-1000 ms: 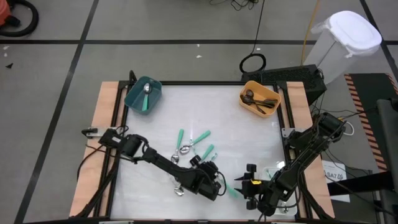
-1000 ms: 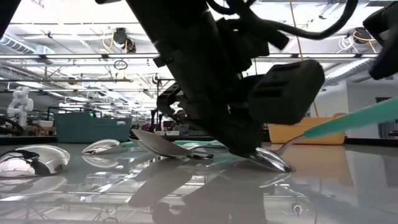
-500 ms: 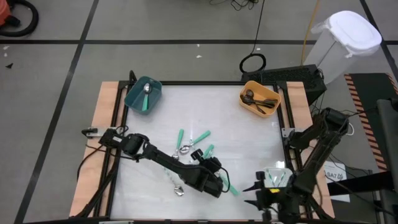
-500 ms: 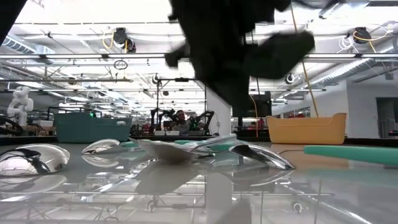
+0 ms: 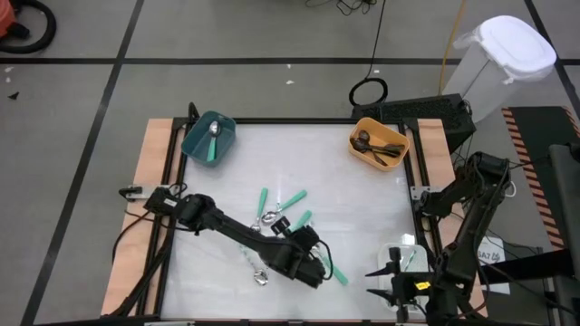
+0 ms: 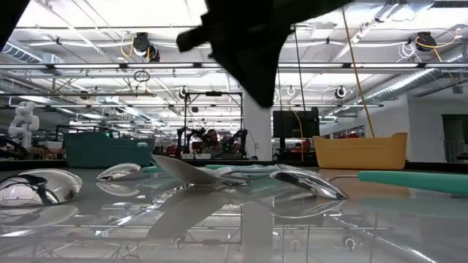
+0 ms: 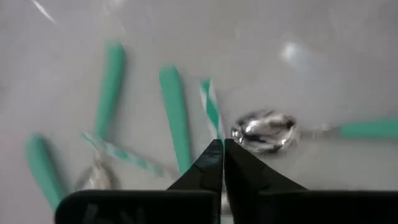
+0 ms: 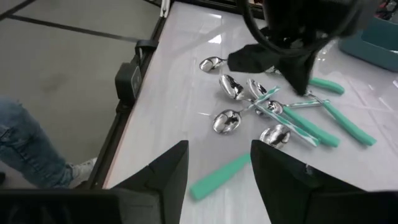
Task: Sort silverware by color (type)
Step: Put the patterned green spoon into the white bin
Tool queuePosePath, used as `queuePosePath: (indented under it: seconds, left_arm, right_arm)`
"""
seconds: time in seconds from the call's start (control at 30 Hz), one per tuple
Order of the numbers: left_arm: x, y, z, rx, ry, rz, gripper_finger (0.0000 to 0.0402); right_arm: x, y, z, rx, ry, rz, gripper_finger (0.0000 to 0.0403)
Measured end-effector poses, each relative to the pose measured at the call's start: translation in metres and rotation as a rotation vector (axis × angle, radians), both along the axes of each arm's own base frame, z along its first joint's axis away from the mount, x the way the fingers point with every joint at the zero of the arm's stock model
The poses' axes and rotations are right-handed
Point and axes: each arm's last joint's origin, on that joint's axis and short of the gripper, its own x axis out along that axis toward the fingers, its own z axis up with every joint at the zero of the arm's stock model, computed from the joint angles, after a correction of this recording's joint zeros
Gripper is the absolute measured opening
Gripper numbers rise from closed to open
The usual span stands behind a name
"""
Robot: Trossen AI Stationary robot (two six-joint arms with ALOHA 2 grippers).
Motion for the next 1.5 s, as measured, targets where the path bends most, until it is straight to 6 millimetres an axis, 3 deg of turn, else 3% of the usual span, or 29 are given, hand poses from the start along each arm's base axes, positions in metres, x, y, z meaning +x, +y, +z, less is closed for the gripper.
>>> queuePosePath:
  seconds: [0.17,0.4,0.53,0.77,0.93,1.27,1.37,1.5]
  left_arm:
    - [0.008,0.013,-0.005,-0.085,0.049,-0.026,0.0068]
    - [0.015,0.027,-0.005,-0.149,0.097,-0.108,0.0172]
    - [0.016,0.029,-0.006,-0.166,0.143,-0.179,0.0201]
    - [0.017,0.027,-0.014,-0.193,0.206,-0.272,0.0204]
    - [0.017,0.020,-0.046,-0.127,0.284,-0.256,0.0204]
    - [0.019,0.025,-0.049,-0.127,0.255,-0.172,0.0203]
    - [0.022,0.029,-0.049,-0.166,0.246,-0.164,0.0183]
    - [0.028,0.033,-0.062,-0.216,0.256,-0.157,0.0122]
  right_arm:
    - [0.000,0.000,0.000,-0.005,0.007,0.007,0.0171]
    - [0.000,0.000,0.000,-0.009,0.011,0.012,0.0171]
    - [0.000,0.000,0.000,-0.010,0.011,0.013,0.0171]
    - [0.000,0.000,0.000,-0.012,0.013,0.013,0.0171]
    - [0.000,-0.001,-0.001,-0.015,0.016,0.012,0.0171]
    - [0.000,-0.002,-0.002,-0.023,0.021,0.008,0.0171]
    - [0.000,-0.002,-0.002,-0.021,0.021,0.008,0.0171]
    - [0.000,-0.001,-0.002,-0.020,0.021,0.008,0.0171]
